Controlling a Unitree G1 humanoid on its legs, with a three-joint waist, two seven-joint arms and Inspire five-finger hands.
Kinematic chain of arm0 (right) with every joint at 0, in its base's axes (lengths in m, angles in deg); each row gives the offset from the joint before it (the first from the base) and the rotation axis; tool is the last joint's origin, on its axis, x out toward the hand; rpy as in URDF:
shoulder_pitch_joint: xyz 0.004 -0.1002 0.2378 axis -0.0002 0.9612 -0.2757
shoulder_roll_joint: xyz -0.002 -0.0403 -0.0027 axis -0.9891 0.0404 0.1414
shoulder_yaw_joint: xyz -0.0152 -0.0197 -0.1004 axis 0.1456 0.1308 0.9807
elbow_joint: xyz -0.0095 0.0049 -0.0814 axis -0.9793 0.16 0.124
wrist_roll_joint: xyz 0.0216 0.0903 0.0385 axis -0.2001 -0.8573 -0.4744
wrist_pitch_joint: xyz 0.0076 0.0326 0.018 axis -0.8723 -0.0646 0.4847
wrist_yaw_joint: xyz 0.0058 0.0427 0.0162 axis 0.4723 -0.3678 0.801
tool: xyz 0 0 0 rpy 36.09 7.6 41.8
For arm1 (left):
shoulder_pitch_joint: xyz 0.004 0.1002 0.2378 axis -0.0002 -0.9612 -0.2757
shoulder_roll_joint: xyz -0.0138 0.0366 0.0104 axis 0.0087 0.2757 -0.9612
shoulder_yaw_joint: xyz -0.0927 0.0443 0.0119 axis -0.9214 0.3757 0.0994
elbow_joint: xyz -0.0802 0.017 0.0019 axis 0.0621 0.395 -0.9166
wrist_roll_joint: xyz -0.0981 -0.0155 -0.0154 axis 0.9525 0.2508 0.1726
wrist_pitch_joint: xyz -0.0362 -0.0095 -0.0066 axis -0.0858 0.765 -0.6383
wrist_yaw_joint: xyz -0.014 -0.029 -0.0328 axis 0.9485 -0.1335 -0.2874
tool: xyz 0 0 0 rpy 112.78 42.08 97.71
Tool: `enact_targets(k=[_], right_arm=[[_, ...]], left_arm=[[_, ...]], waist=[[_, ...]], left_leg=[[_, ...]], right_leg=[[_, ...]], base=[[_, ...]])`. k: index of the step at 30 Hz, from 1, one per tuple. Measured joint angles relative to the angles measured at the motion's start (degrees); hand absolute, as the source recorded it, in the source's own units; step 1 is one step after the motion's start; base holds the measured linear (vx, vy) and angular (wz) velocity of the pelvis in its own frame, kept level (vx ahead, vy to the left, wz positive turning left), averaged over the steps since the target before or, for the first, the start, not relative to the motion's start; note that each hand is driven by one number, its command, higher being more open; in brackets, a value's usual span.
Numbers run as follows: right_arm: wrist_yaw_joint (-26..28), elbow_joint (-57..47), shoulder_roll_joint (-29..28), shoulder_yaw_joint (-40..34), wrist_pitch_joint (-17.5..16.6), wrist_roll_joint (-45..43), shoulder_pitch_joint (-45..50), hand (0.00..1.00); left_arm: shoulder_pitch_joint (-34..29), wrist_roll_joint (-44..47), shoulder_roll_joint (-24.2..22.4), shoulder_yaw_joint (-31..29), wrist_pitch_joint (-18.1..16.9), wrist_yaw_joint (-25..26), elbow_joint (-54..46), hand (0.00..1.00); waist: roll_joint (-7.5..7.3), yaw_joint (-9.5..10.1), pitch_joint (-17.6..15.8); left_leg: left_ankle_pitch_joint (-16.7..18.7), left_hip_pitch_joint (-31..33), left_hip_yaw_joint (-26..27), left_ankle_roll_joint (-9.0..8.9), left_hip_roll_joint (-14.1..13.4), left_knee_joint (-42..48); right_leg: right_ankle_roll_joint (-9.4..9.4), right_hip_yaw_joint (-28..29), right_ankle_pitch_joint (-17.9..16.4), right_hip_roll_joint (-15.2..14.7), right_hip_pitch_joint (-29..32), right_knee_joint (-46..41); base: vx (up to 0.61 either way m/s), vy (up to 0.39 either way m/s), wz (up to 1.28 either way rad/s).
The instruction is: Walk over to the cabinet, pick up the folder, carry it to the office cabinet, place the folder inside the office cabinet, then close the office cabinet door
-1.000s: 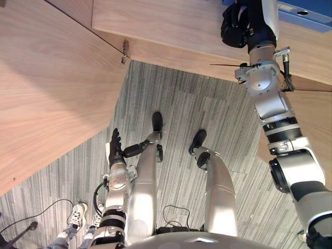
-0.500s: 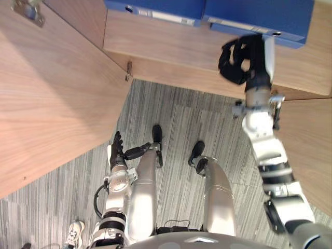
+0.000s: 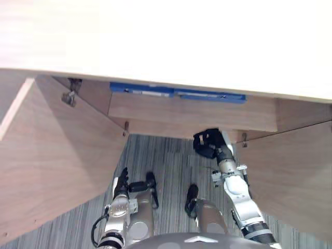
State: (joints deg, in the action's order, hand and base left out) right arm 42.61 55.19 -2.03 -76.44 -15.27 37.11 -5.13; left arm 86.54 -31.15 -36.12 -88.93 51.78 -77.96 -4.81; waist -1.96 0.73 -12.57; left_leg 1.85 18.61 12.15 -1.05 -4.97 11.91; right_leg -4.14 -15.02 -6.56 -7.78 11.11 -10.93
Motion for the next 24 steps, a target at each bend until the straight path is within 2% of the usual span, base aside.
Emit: enact_targets(k=[7,8,13,19,24], right_arm=[[0.21,16.47,-2.08,-5.67,0.98,-0.25,0.72,0.0],[-0.18,17.61,-2.1,-5.95,1.02,-0.26,0.69,1.0],[-1.76,29.26,-2.69,-10.68,2.24,-0.68,-0.65,1.0],[-2.81,34.89,-2.97,-12.21,4.62,-1.74,0.14,1.0],[-3.03,36.98,-3.58,-14.64,4.83,-4.89,0.0,1.0]], left_arm=[[-1.31,-1.97,0.98,1.56,0.31,-0.68,3.92,1.0],[-1.31,-2.05,0.95,1.71,0.31,-0.78,4.1,1.0],[-1.29,-2.28,0.86,2.02,0.41,-1.34,7.46,1.0],[-2.42,-2.63,0.84,1.41,1.55,-1.4,9.17,1.0],[-2.44,-2.74,0.83,1.41,1.53,-1.46,10.46,1.0]], waist=[[1.18,-1.23,4.05],[1.28,-1.35,4.2],[1.5,-1.44,5.45],[1.63,-1.86,5.56],[1.92,-2.24,6.54]], left_leg=[[-3.86,-10.32,1.37,-1.05,0.83,-9.98],[-4.16,-10.92,1.37,-1.05,0.88,-10.6],[-8.04,-14.44,1.31,-0.77,1.46,-16.69],[-8.45,-16.03,0.84,-0.58,2.1,-17.31],[-8.11,-16.44,-0.16,-0.08,2.77,-17.35]], right_leg=[[0.11,1.56,3.09,1.28,-7.64,6.46],[0.14,1.61,3.15,1.42,-7.93,6.56],[0.42,2.34,3.89,1.7,-8.45,7.02],[-0.19,2.88,4.7,1.38,-10.07,8.26],[-0.57,5.01,4.92,1.28,-10.45,9.01]], base=[[0.05,-0.006,-0.13],[-0.05,-0.021,-0.07],[-0.09,-0.003,-0.06],[-0.15,0.029,-0.02],[-0.07,0.025,-0.07]])
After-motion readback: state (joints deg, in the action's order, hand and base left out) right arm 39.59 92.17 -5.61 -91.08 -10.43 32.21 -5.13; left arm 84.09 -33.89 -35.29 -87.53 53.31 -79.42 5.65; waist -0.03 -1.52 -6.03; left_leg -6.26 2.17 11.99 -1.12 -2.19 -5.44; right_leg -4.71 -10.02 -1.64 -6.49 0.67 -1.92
